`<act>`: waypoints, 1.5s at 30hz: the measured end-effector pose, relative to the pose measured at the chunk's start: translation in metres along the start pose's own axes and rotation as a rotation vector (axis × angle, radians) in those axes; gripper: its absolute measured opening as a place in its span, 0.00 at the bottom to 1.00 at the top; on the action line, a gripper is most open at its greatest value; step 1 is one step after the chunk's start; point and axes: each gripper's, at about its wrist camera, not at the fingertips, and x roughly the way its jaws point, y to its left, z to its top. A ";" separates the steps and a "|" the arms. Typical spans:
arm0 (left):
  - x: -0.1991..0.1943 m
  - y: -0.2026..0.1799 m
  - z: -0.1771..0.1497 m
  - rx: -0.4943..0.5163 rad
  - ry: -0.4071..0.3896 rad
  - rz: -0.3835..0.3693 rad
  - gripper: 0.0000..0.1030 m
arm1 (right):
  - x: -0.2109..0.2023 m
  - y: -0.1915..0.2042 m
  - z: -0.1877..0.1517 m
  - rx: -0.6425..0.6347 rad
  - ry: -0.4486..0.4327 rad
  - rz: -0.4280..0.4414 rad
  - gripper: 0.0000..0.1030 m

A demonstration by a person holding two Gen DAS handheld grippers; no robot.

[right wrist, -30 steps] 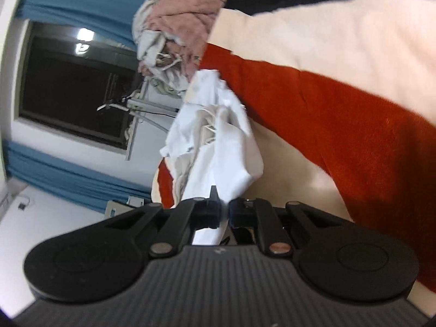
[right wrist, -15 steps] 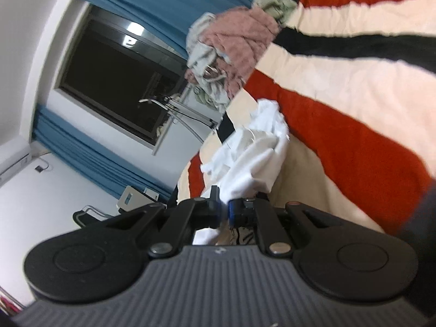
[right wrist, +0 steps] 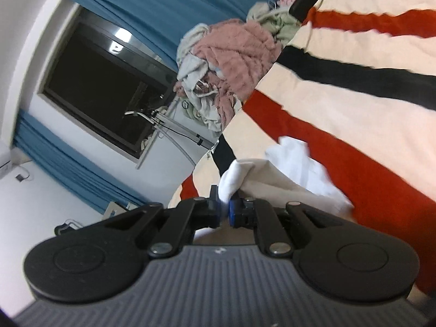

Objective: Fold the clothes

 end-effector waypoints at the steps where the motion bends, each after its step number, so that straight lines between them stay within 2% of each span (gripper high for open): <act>1: 0.021 -0.003 0.010 0.000 -0.002 0.022 0.05 | 0.016 0.004 0.007 0.013 -0.001 -0.016 0.09; 4: 0.085 -0.005 0.031 0.029 0.000 0.084 0.05 | 0.076 0.013 0.022 -0.027 -0.018 -0.056 0.09; 6: 0.116 0.007 0.032 0.034 0.021 0.096 0.05 | 0.110 0.005 0.025 -0.056 -0.023 -0.075 0.10; 11: 0.176 0.041 0.025 0.033 0.071 0.077 0.05 | 0.160 -0.045 0.027 -0.067 0.039 -0.091 0.10; 14: 0.200 0.047 0.023 0.066 0.089 0.099 0.05 | 0.180 -0.068 0.030 -0.014 0.098 -0.107 0.11; 20: 0.215 0.046 0.023 0.148 0.083 0.104 0.06 | 0.212 -0.077 0.039 0.012 0.200 -0.119 0.14; 22: 0.218 0.047 0.022 0.168 0.091 0.110 0.12 | 0.214 -0.073 0.041 -0.011 0.230 -0.107 0.29; 23: 0.218 0.047 0.023 0.172 0.100 0.110 0.21 | 0.211 -0.070 0.041 -0.026 0.236 -0.088 0.36; 24: 0.219 0.046 0.023 0.173 0.114 0.104 0.42 | 0.209 -0.067 0.041 -0.041 0.242 -0.069 0.50; 25: 0.218 0.046 0.022 0.174 0.130 0.096 0.54 | 0.206 -0.064 0.039 -0.049 0.246 -0.049 0.69; 26: 0.219 0.043 0.022 0.179 0.153 0.087 0.75 | 0.201 -0.061 0.038 -0.054 0.249 -0.022 0.78; 27: 0.218 0.040 0.021 0.191 0.170 0.078 0.84 | 0.197 -0.058 0.036 -0.062 0.245 -0.001 0.84; 30: 0.213 0.030 0.014 0.255 0.176 0.062 0.91 | 0.187 -0.039 0.029 -0.172 0.225 -0.037 0.84; 32: 0.212 0.026 0.006 0.318 0.170 0.077 0.93 | 0.183 -0.031 0.023 -0.275 0.194 -0.063 0.84; 33: 0.215 0.025 0.002 0.355 0.173 0.093 0.93 | 0.183 -0.029 0.020 -0.329 0.172 -0.071 0.80; 34: 0.218 0.025 -0.003 0.395 0.178 0.111 0.93 | 0.184 -0.028 0.017 -0.383 0.150 -0.079 0.66; 37: 0.232 0.025 -0.018 0.518 0.195 0.180 0.93 | 0.207 -0.031 0.007 -0.525 0.186 -0.175 0.48; 38: 0.237 0.026 -0.023 0.560 0.202 0.207 0.93 | 0.217 -0.034 0.003 -0.554 0.204 -0.191 0.47; 41: 0.249 0.033 -0.029 0.581 0.235 0.246 0.93 | 0.239 -0.046 -0.002 -0.562 0.236 -0.198 0.47; 45: 0.249 0.036 -0.031 0.589 0.238 0.259 0.93 | 0.238 -0.047 0.001 -0.553 0.247 -0.183 0.47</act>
